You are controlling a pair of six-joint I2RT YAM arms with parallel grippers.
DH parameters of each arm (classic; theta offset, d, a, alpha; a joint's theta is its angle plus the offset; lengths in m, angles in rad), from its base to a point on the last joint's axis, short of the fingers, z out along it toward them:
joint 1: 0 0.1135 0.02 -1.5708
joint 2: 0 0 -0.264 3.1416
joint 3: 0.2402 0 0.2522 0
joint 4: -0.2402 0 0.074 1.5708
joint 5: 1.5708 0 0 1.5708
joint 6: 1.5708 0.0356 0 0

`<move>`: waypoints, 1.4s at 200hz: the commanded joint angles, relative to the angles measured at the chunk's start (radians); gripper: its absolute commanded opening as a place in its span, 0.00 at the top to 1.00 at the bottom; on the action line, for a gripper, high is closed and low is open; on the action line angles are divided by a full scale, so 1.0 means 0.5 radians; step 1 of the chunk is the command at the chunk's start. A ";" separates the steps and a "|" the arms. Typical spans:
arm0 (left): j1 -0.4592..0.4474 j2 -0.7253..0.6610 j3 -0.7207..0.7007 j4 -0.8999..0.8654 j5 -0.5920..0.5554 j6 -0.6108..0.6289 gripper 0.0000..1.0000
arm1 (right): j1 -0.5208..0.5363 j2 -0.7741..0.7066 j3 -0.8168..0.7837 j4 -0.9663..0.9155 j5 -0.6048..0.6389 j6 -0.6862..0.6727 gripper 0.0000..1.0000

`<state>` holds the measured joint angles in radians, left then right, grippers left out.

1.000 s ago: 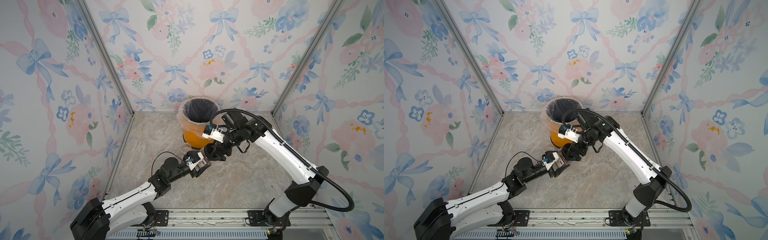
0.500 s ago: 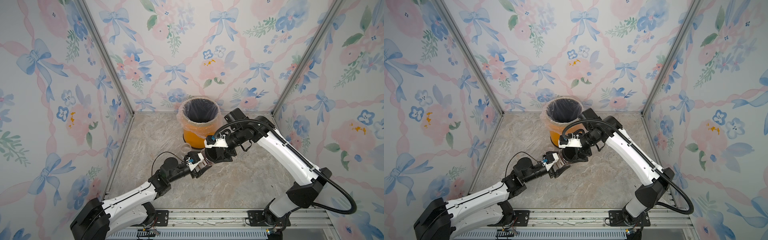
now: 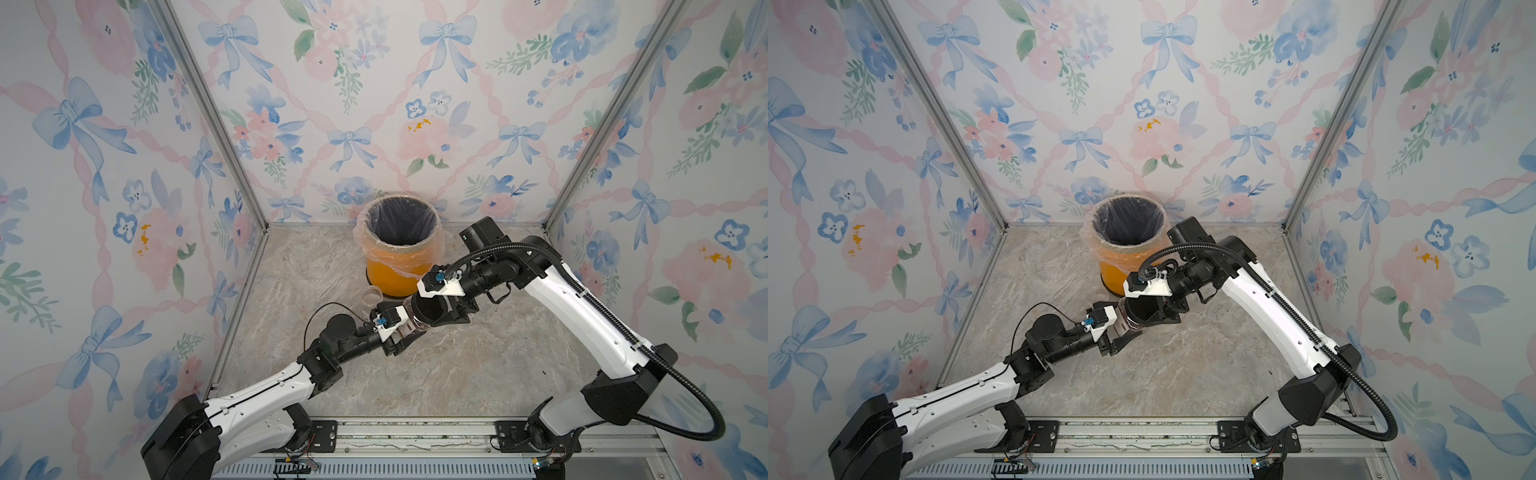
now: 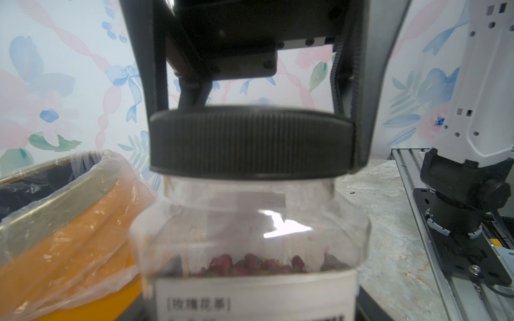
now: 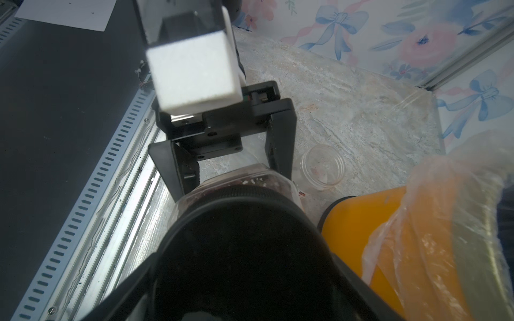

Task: Empty the moldy dried flower tea in the jars
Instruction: Unscrew the lid from the jar.

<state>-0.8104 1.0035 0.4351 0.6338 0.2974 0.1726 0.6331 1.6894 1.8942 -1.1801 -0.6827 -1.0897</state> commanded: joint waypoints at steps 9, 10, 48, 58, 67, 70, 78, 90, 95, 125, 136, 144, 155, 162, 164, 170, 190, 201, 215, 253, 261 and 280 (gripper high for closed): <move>-0.002 0.015 0.024 -0.007 0.028 -0.039 0.55 | -0.029 -0.045 -0.060 0.158 -0.160 -0.049 0.38; -0.002 0.017 0.025 -0.008 0.025 -0.040 0.55 | -0.029 -0.047 -0.060 0.161 -0.160 -0.044 0.38; -0.006 0.030 0.041 -0.010 -0.109 -0.014 0.56 | 0.034 -0.057 -0.127 0.296 -0.031 0.201 0.10; -0.005 0.030 0.045 -0.009 -0.139 0.001 0.56 | 0.040 -0.057 -0.152 0.335 -0.011 0.257 0.03; -0.005 0.031 0.050 -0.007 -0.186 0.006 0.56 | 0.044 -0.124 -0.170 0.362 -0.008 0.292 0.03; -0.005 0.036 0.051 -0.009 -0.202 0.006 0.56 | 0.044 -0.133 -0.179 0.371 -0.007 0.305 0.03; -0.006 0.033 0.053 -0.006 -0.233 0.010 0.56 | 0.044 -0.157 -0.201 0.403 -0.007 0.335 0.03; -0.005 0.027 0.050 -0.007 -0.261 0.017 0.57 | 0.042 -0.206 -0.243 0.468 -0.012 0.410 0.03; -0.005 0.027 0.051 -0.004 -0.270 0.018 0.56 | 0.040 -0.230 -0.260 0.504 -0.016 0.450 0.03; -0.005 0.017 0.048 -0.006 -0.335 0.025 0.57 | 0.035 -0.422 -0.437 0.824 0.006 0.942 0.03; -0.007 0.015 0.049 -0.006 -0.358 0.029 0.57 | 0.034 -0.476 -0.480 0.980 0.107 1.290 0.03; -0.008 0.014 0.045 -0.005 -0.369 0.033 0.57 | 0.032 -0.494 -0.470 1.016 0.177 1.534 0.03; -0.009 0.012 0.047 -0.004 -0.381 0.039 0.57 | 0.039 -0.490 -0.416 0.995 0.283 1.866 0.03; -0.010 0.012 0.044 -0.006 -0.388 0.038 0.57 | 0.043 -0.472 -0.363 0.943 0.363 2.061 0.03; -0.009 0.012 0.044 -0.004 -0.389 0.038 0.57 | 0.042 -0.464 -0.350 0.922 0.382 2.106 0.03; -0.010 0.010 0.046 -0.004 -0.392 0.040 0.57 | 0.049 -0.435 -0.292 0.847 0.428 2.226 0.03; -0.011 0.014 0.050 -0.004 -0.389 0.041 0.57 | 0.082 -0.339 -0.129 0.607 0.589 2.510 0.03; -0.007 0.020 0.053 -0.008 -0.389 0.045 0.57 | 0.100 -0.282 -0.052 0.496 0.692 2.621 0.03; -0.008 0.024 0.058 -0.009 -0.386 0.045 0.57 | 0.111 -0.196 0.044 0.365 0.781 2.774 0.03; -0.011 0.027 0.058 -0.010 -0.382 0.044 0.57 | 0.154 0.078 0.312 0.026 0.885 2.937 0.03; -0.012 0.024 0.062 -0.007 -0.380 0.045 0.57 | 0.167 0.104 0.334 0.008 0.876 2.951 0.03; -0.011 0.027 0.060 -0.006 -0.382 0.044 0.57 | 0.200 0.138 0.346 0.018 0.831 2.991 0.03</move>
<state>-0.8112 1.0183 0.4358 0.6189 0.1116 0.1806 0.7036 1.7241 2.0357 -1.0779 -0.2790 0.3313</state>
